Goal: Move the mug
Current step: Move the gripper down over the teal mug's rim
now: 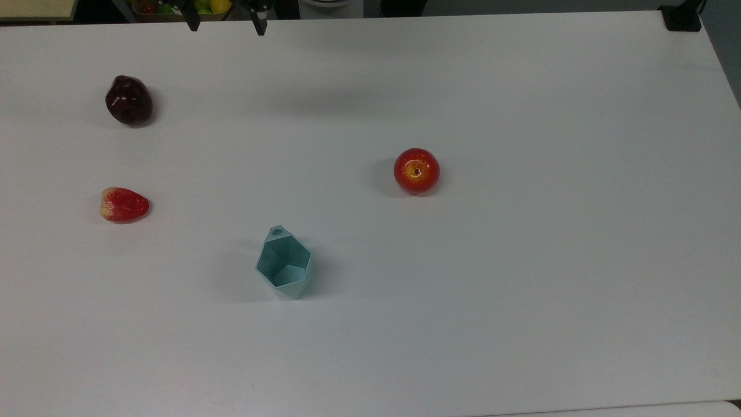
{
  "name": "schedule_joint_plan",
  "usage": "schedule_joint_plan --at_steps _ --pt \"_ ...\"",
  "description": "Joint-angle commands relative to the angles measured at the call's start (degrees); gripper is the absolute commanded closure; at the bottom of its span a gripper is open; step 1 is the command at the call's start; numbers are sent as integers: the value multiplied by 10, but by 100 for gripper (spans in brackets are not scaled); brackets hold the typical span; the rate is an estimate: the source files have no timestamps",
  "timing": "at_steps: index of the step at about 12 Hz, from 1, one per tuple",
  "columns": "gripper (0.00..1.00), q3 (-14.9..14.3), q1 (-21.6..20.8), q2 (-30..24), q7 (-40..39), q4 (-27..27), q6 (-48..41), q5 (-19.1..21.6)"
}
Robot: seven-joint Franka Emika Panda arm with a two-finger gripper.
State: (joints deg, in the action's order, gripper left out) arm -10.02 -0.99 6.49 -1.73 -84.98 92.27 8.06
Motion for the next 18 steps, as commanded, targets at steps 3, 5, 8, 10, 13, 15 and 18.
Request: schedule_joint_plan --at_steps 3,5,8,10,13,15,18 --pt "0 -2 -20 50 -2 -1 79 24" --pt "0 -2 -22 78 -3 -2 110 23" --pt "0 -2 -31 106 -15 -3 155 17" --pt "0 -2 -51 152 -29 2 215 14" --pt "0 6 -56 186 -48 -16 309 -17" --pt "0 8 -70 214 -95 -19 356 -17" --pt "0 8 -72 222 -94 -29 373 -15"
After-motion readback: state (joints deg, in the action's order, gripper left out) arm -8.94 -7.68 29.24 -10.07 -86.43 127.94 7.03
